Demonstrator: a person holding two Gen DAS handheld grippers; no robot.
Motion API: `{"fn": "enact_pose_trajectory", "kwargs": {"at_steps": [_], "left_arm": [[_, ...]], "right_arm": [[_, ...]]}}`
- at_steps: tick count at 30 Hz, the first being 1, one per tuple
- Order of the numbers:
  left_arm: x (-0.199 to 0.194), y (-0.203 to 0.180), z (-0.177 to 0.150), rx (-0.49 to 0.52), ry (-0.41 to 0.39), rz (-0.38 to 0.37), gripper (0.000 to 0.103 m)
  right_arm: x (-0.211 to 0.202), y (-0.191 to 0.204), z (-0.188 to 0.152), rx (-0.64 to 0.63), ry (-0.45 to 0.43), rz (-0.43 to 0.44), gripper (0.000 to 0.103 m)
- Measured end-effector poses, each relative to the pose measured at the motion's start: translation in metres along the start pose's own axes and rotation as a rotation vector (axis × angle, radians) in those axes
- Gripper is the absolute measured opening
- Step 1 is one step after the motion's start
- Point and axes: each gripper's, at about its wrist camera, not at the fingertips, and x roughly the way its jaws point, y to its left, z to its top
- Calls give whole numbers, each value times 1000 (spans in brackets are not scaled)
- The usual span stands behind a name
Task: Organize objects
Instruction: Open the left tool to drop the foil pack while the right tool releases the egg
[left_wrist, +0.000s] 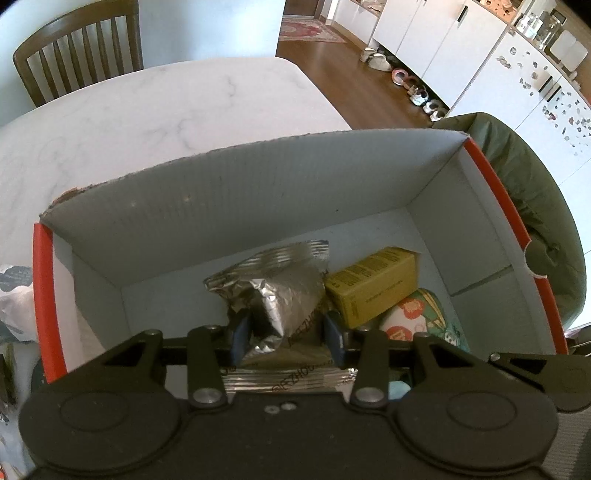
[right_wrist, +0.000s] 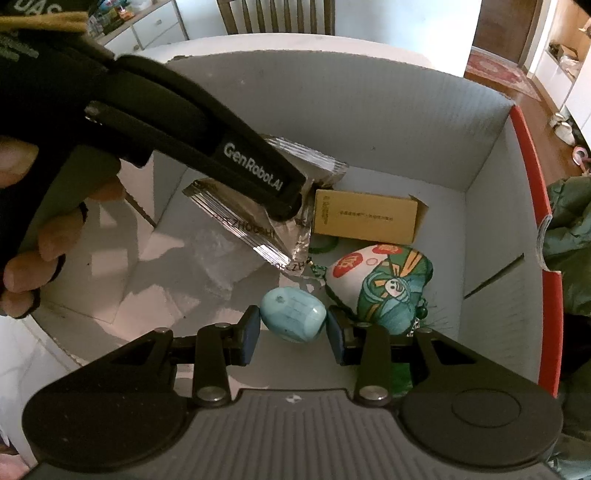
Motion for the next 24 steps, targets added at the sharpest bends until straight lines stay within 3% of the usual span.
{"fn": "enact_pose_trajectory", "kwargs": {"at_steps": [2,5,7,24], "left_arm": [[0,0,0,2,-3,1,43],[-1,1,0,-6,-12,-2,54],[-3,2,-1,-9,-26,-1,60],[-65,6,-20,16,-147,-32,67]], "right_arm": [[-3,-1,0,4,-10,9,43],[-8,-1,-2,14,-20,11,53],[-9,-3,-4,16,-29,17,53],[-55,1,-17,71,-146,31,54]]}}
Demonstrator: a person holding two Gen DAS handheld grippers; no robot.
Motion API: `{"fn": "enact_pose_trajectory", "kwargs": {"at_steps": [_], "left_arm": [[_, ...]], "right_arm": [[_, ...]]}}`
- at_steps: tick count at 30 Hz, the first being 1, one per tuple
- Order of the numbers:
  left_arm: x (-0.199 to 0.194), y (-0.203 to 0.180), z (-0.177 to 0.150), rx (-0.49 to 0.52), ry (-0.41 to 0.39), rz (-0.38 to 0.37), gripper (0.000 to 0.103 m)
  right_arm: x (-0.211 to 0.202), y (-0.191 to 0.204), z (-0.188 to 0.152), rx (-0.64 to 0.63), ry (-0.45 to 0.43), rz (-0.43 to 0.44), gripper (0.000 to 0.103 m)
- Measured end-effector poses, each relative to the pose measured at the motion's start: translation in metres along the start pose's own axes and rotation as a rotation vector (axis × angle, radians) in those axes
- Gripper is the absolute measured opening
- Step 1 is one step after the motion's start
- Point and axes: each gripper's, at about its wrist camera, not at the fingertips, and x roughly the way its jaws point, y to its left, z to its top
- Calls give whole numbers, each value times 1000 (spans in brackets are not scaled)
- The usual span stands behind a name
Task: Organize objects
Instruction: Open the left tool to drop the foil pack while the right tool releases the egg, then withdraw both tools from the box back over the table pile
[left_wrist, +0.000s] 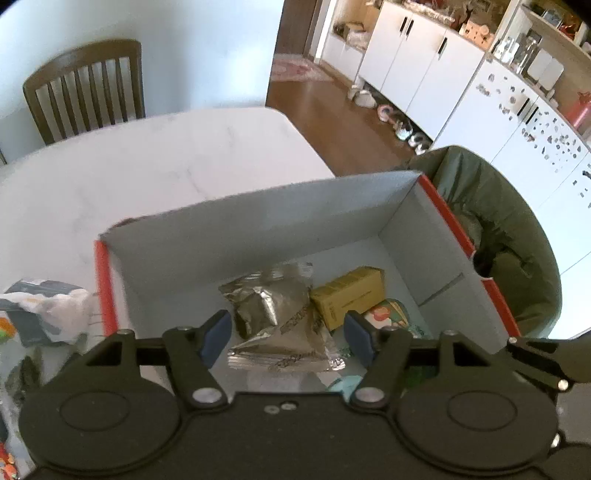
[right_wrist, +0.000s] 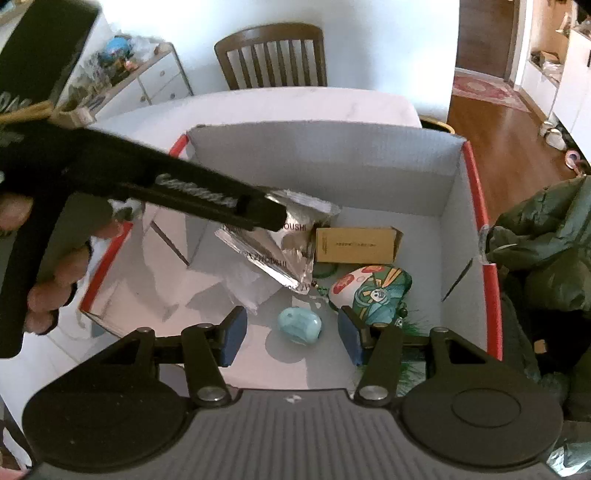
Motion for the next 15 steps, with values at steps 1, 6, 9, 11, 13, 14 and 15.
{"fn": "enact_pose_trajectory", "kwargs": {"at_steps": [1,6,9,11,13,14,15], "left_arm": [[-5,1,-1,-1,-7,-3,67],[-33,3,-9,8,-56,-16,67],[-50,3,-17,29,-92,-7,67],[-59,6,-21,25,-109,-17,67],[-71,8,-25,22,-132,-25,67],[-77,10,-27,25,-141,-24,67],[-82,11,-30,31,-152,-19,67]], "right_arm": [[-2,1,-1,2,-5,-2,54],[-12,6,-7,21,-43,-7,54],[-20,9,-5,37,-70,-15,54],[-27,13,-7,50,-88,-14,54],[-34,17,-7,58,-109,-16,54],[-38,19,-7,60,-117,-16,54],[-41,22,-8,61,-125,-16,54]]}}
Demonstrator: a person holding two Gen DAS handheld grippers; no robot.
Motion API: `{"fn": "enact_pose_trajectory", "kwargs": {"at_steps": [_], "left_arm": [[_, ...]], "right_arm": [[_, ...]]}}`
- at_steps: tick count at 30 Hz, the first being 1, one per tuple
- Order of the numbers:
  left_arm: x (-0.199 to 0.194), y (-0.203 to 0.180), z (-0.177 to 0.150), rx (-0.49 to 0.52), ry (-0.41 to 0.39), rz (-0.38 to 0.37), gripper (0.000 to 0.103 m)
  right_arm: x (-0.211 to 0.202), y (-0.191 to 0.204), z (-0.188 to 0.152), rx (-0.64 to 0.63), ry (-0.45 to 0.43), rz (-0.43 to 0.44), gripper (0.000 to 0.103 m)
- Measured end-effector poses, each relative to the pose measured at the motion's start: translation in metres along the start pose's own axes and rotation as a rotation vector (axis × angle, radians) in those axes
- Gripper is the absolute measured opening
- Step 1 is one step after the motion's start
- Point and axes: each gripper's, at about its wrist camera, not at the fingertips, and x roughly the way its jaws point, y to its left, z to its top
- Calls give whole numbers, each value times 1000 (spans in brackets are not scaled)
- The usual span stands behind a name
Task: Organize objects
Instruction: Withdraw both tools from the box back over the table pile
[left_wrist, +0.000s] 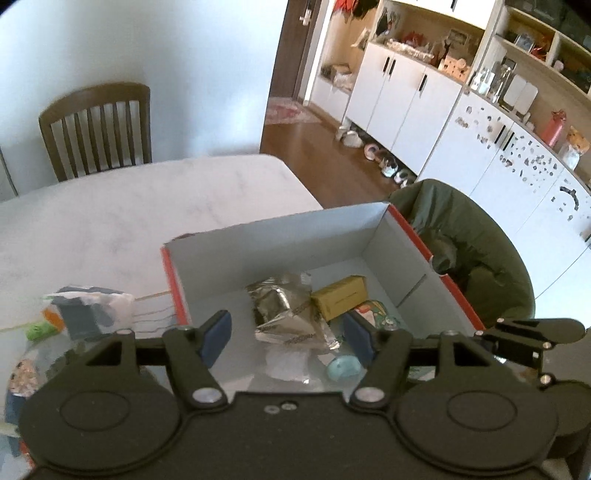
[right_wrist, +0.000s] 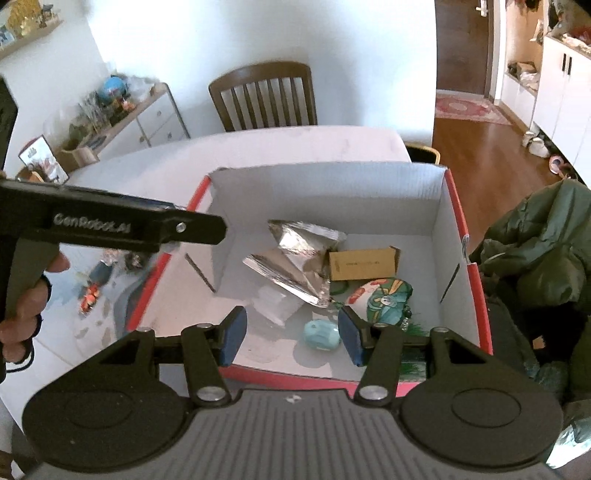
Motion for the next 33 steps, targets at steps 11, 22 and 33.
{"fn": "enact_pose_trajectory", "kwargs": {"at_steps": [11,22,33], "left_arm": [[-61,22,-29,52,-75,16,78],[-103,70,-58,18,-105,-5,97],[-132,132,-81,-37,-136,22,102]], "right_arm": [[-28,44,-6,29,-77,-17,60],[-37,99,-10,37,-124,6,70],[-29,151,-7,27,-149,27,76]]}}
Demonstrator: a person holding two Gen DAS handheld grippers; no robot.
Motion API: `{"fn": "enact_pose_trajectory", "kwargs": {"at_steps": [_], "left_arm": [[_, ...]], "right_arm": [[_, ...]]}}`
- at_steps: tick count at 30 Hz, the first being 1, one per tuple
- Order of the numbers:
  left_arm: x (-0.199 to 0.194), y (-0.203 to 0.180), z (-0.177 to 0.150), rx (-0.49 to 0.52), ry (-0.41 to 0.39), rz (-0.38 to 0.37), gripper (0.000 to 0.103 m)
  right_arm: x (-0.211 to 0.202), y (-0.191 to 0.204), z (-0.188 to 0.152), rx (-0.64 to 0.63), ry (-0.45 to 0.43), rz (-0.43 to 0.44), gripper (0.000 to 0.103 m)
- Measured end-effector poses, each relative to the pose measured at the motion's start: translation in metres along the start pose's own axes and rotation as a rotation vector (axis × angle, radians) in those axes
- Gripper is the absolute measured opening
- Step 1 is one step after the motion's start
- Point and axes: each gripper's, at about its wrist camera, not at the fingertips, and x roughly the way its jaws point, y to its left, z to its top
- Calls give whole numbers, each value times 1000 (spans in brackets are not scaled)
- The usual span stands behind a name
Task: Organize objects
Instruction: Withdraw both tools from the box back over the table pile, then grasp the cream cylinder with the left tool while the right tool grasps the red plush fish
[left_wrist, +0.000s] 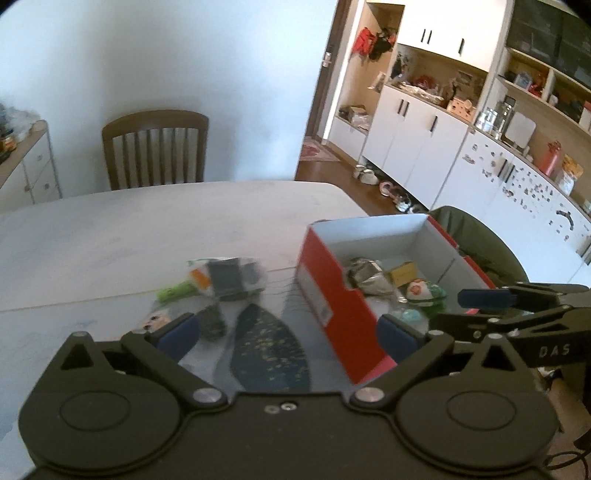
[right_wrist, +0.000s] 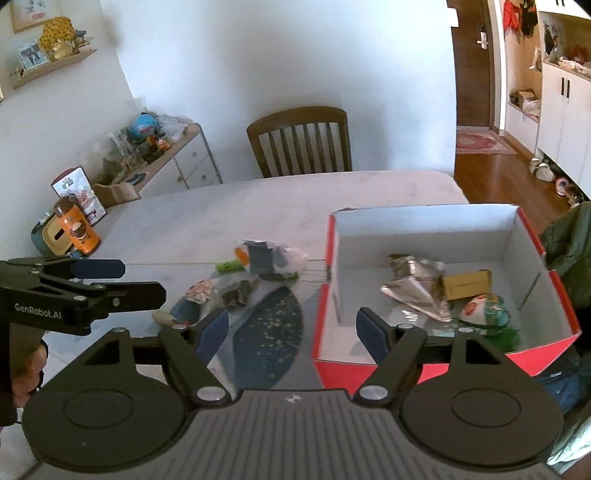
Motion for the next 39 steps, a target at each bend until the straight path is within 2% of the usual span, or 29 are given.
{"fn": "enact_pose_trajectory", "kwargs": {"at_steps": [6,12,18,26,32,39], "left_arm": [[-9,40,-8,-41,0,28,102],[-13,77,-19,-52,-23,24,102],[-8,114,-24,-74,3,97,102],[8,160,-32,-146,28,143,102],[31,175,-45,-168,72,159,102],[57,175,-62,-171,135,153,102]], "right_arm": [[14,24,1,-3,7,11,77],[31,48,0,-30,35,26,77],[50,73,-2,-64,63,42,77],[84,102,-11,-113,126,62,76],[116,124,-25,-174,165,81,77],[155,146,-44,-264,211,97,77]]}}
